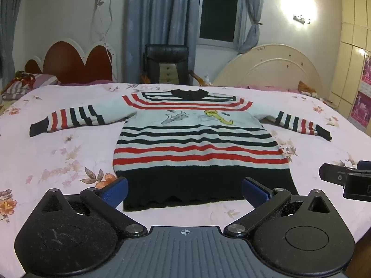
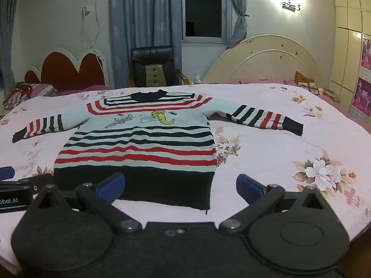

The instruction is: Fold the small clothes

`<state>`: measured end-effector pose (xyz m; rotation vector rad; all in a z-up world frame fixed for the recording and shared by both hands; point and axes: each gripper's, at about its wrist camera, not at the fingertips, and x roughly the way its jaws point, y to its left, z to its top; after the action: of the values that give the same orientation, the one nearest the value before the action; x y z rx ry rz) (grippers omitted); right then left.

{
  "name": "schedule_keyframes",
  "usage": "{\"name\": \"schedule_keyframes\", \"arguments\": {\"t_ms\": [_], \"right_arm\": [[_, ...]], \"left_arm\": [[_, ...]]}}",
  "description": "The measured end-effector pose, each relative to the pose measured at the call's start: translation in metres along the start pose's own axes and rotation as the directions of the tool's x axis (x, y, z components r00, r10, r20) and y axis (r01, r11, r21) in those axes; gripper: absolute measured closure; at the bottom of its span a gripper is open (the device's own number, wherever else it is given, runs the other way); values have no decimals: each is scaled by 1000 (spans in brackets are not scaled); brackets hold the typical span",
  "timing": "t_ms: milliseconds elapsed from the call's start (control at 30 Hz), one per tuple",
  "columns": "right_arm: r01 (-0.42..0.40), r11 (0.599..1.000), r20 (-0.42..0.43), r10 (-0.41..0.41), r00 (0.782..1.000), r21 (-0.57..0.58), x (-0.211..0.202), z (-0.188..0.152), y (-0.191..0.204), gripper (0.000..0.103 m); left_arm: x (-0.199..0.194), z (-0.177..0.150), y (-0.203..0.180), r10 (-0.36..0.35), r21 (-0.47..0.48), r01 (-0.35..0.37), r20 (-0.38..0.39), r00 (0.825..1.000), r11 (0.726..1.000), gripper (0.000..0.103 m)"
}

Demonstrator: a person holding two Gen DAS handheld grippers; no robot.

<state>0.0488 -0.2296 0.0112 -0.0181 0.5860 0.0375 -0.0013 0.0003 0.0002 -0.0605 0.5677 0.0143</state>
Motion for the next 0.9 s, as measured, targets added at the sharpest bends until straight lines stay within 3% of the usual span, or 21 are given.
{"name": "schedule_keyframes", "arguments": {"t_ms": [900], "right_arm": [[19, 1000, 1, -19, 1000, -7, 4, -5, 0, 1]], "left_arm": [[2, 1, -5, 1, 23, -1, -17, 1000, 1000, 0]]}}
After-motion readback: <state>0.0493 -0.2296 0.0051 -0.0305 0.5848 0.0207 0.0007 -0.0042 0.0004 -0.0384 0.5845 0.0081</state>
